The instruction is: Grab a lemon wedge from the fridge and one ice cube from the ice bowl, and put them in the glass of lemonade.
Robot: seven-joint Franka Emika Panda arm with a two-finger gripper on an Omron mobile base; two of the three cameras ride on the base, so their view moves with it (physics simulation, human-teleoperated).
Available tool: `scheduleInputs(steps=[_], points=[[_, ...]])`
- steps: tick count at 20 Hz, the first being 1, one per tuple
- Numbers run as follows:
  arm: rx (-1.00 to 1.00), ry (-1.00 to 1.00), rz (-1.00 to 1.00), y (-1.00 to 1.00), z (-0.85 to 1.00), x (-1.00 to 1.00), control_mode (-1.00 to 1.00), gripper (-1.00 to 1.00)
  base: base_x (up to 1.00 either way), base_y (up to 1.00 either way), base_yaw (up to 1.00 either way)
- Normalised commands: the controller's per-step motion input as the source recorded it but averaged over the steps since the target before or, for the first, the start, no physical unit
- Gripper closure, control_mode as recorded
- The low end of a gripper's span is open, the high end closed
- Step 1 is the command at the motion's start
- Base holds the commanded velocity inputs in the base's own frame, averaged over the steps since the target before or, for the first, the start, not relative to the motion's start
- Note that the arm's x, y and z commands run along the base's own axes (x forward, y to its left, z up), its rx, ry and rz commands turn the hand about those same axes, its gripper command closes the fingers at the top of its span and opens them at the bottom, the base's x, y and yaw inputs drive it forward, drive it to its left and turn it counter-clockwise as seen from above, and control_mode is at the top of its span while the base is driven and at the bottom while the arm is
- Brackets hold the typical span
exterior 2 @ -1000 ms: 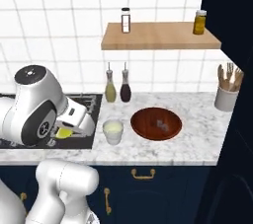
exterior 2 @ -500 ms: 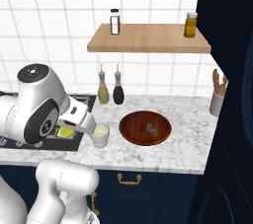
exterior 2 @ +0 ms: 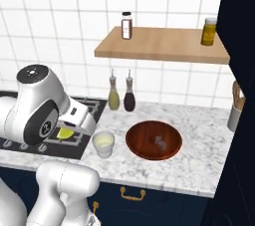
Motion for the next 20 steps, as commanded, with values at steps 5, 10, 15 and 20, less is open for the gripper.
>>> scheduleInputs(steps=[5,10,15,20], points=[[0.0,0.14,0.04,-0.01,0.0,0.43,-1.0,1.0,0.22,-0.03,0.04],[0.0,0.18,0.0,0.0,-0.01,0.84,-1.0,1.0,0.0,0.0,0.0],[0.0,-0.14,0.04,-0.19,-0.8,0.39,-1.0,1.0,0.0,0.0,0.0],[-0.01,0.0,0.05,-0.14,-0.47,0.54,-1.0,1.0,0.0,0.0,0.0]])
